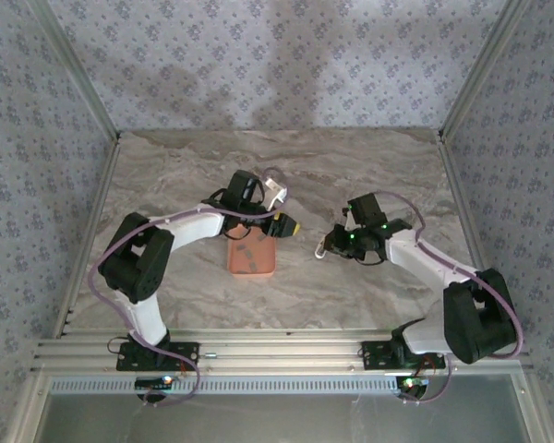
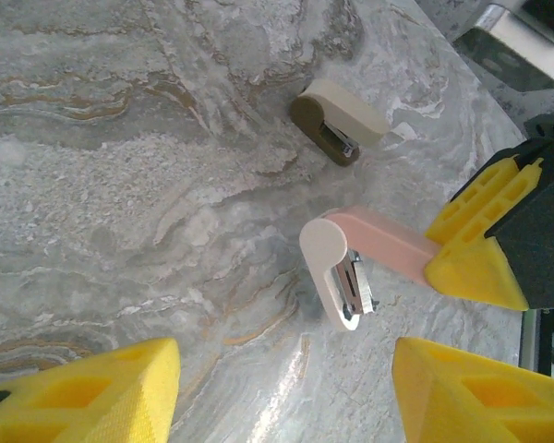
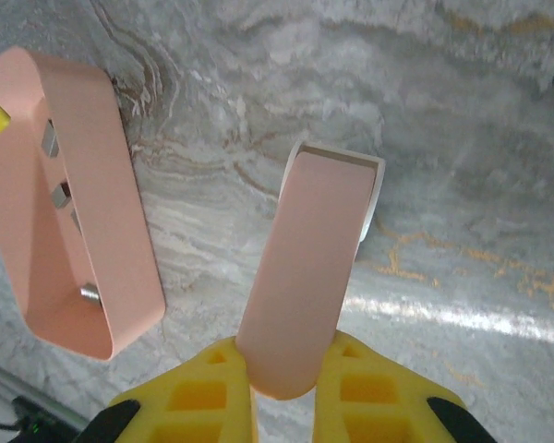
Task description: Load the staples into the stapler
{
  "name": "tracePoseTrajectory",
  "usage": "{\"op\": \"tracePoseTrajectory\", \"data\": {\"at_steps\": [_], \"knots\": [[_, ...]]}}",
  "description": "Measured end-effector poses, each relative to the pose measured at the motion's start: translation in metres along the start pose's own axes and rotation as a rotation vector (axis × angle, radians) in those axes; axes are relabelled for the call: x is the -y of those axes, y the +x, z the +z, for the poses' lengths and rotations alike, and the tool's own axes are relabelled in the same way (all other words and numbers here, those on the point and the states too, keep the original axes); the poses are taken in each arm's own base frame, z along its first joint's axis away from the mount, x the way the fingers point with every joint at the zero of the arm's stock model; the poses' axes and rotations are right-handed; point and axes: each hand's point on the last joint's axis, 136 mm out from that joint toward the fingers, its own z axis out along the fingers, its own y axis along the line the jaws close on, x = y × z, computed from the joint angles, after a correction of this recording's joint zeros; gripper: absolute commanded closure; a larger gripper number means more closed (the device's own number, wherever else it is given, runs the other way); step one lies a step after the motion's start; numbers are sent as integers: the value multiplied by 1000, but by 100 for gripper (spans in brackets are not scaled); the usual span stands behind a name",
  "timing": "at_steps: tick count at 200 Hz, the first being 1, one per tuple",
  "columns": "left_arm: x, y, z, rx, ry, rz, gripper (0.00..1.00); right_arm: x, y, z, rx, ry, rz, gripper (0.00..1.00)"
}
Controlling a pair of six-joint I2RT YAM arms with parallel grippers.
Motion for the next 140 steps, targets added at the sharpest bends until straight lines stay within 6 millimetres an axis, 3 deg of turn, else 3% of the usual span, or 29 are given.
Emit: {"op": "tracePoseTrajectory", "data": {"at_steps": [73,140], "knots": [[38,16,14,-60,116,61,41,-6,17,-12,-79,-18,25,87],[49,36,28,-113,150,58,42,-7,24,-24,-100,-2,38,87]]}}
